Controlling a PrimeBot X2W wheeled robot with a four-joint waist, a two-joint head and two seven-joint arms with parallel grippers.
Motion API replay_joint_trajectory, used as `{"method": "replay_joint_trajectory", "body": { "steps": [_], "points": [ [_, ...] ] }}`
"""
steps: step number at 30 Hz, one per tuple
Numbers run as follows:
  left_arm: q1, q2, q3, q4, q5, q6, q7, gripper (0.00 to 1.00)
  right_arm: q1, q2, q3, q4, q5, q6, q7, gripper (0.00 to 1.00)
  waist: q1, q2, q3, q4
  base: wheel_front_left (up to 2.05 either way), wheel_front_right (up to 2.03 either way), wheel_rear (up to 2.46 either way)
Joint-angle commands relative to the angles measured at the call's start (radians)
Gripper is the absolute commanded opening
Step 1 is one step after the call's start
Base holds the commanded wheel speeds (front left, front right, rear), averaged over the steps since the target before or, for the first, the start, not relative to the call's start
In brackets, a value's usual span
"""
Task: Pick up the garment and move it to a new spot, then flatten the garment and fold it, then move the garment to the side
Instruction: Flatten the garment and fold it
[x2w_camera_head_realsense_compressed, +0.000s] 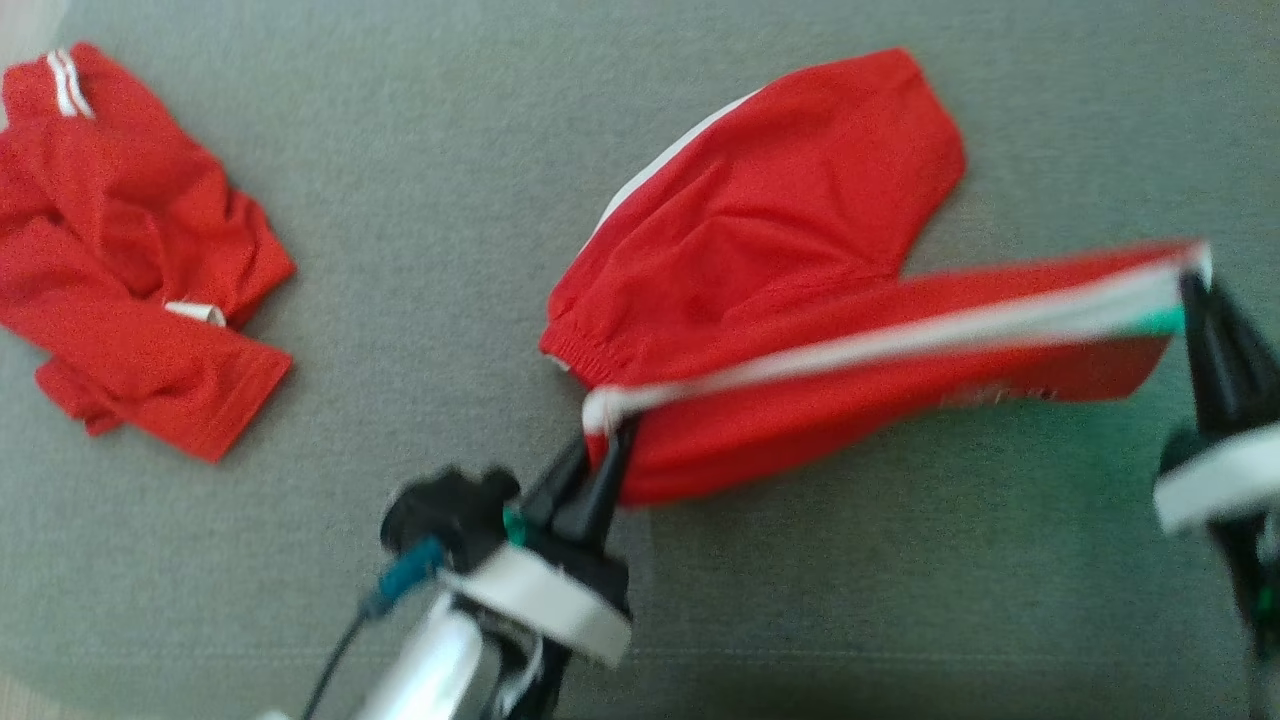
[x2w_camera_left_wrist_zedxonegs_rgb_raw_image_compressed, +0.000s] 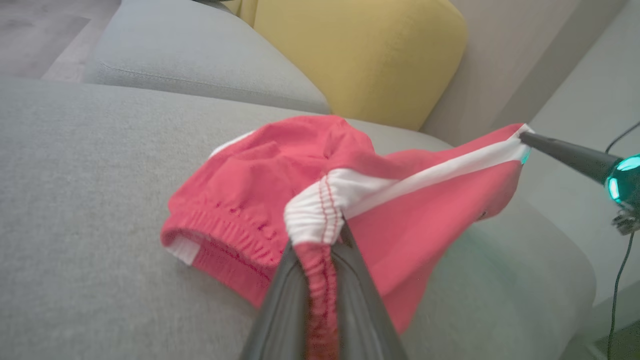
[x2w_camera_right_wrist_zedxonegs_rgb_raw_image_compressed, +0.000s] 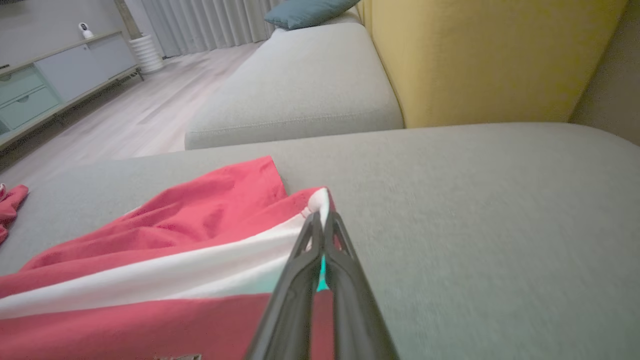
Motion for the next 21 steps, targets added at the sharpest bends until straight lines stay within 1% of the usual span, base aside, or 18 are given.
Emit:
{"method": "replay_joint_trajectory", "body": {
  "steps": [1,5,10,13,14,21],
  "points": [
    [-0.050,0.002,0.021,-0.021,-0.011,0.005,-0.003,0.00,-0.057,-0.045,0.031,-0.010,0.009,0.007,0.007,0.00,0.0000,0.0000,0.030,0.027,0.00,0.00,0.00],
    [-0.129,0.002,0.003,0.006,-0.099,0.026,-0.004,0.00,-0.220,-0.112,0.095,0.103,0.030,0.007,0.016,0.00,0.0000,0.0000,0.072,0.064,0.00,0.00,0.00],
    [-0.234,0.002,-0.027,0.040,-0.182,0.055,-0.006,0.00,-0.418,-0.168,0.180,0.264,0.051,0.007,0.008,0.00,0.0000,0.0000,0.125,0.109,0.00,0.00,0.00],
    [-0.289,0.002,-0.047,0.058,-0.233,0.071,-0.006,0.00,-0.528,-0.190,0.235,0.369,0.067,0.007,-0.010,0.00,0.0000,0.0000,0.155,0.131,0.00,0.00,0.00],
    [-0.289,0.002,-0.047,0.058,-0.233,0.071,-0.006,0.00,-0.528,-0.190,0.235,0.369,0.067,0.007,-0.010,0.00,0.0000,0.0000,0.155,0.131,0.00,0.00,0.00],
    [-0.389,0.002,-0.091,0.101,-0.338,0.101,-0.006,0.00,-0.733,-0.210,0.370,0.579,0.094,0.007,-0.077,0.00,0.0000,0.0000,0.203,0.159,0.00,0.00,0.00]
  ]
}}
